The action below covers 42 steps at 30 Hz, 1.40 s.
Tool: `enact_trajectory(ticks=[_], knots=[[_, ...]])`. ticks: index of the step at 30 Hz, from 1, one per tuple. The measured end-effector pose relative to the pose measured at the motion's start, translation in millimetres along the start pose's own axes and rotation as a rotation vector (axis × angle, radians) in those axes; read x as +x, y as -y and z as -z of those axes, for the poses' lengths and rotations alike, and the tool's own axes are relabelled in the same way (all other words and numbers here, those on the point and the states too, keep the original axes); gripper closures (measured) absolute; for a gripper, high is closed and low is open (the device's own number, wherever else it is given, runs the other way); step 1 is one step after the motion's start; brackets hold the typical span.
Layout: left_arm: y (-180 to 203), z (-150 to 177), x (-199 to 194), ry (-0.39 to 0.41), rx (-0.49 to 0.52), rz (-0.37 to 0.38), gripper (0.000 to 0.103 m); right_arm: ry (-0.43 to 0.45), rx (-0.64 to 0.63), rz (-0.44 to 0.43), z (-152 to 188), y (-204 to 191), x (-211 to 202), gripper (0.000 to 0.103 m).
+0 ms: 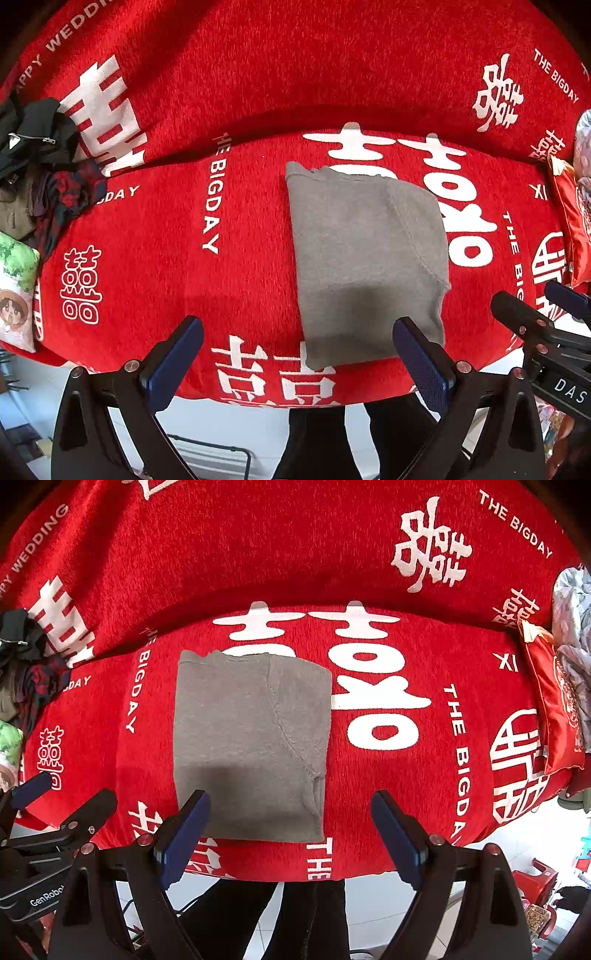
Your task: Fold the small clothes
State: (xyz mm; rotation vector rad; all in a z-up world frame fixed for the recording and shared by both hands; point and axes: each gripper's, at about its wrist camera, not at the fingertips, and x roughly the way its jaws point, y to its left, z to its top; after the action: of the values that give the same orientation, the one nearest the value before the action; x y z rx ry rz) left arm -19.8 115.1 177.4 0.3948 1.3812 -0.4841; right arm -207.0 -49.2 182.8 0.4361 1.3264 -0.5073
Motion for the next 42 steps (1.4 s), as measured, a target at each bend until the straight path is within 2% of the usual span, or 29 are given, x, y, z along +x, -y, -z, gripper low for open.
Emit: enact_trajectory(ticks=[18, 42], knots=[[-1.2, -0.2, 4.1, -0.025, -0.015, -0.003, 0.001, -0.001, 0.004, 0.001, 0.5, -0.9, -0.5, 0.013], [2.0, -2.6, 3.1, -0.012, 0.030, -0.046, 0.001, 0.000, -0.002, 0.005, -3.3, 0.8, -1.8, 0.013]])
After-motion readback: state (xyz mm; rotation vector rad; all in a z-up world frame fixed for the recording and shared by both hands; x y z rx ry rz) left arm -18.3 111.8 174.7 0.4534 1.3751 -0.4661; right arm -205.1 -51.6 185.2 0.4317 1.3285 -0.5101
